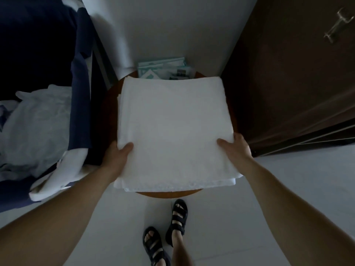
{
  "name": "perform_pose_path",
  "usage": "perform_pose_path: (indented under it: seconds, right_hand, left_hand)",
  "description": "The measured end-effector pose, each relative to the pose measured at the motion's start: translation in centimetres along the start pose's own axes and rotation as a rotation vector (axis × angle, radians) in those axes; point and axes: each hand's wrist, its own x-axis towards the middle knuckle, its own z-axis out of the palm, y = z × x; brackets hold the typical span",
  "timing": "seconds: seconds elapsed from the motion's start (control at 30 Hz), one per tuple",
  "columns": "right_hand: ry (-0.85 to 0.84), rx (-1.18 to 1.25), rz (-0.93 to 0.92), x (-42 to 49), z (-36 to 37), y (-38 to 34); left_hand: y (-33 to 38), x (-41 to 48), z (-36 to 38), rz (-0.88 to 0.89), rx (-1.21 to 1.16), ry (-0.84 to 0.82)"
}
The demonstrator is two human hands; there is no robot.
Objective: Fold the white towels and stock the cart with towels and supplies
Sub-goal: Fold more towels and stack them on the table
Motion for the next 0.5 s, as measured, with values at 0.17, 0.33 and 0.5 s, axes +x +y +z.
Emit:
perform_pose_path:
  seconds: [0.17, 0.33, 0.5]
  right_hand:
    - [-0.023, -0.255, 0.043, -0.7, -0.7, 0.2]
    - [0.013, -0.257, 0.011, -1.4, -1.1, 0.1]
    - [0.033, -0.258, 0.045, -1.1, -0.4, 1.9]
  left_hand:
    - [-0.5, -1.0, -0.6, 0.003, -0.028, 0.035]
    - [-1.6, -2.2, 0.4, 0.035, 0.176, 0.095]
    - [-1.8, -1.6, 1.2, 0.063, 0.317, 0.164]
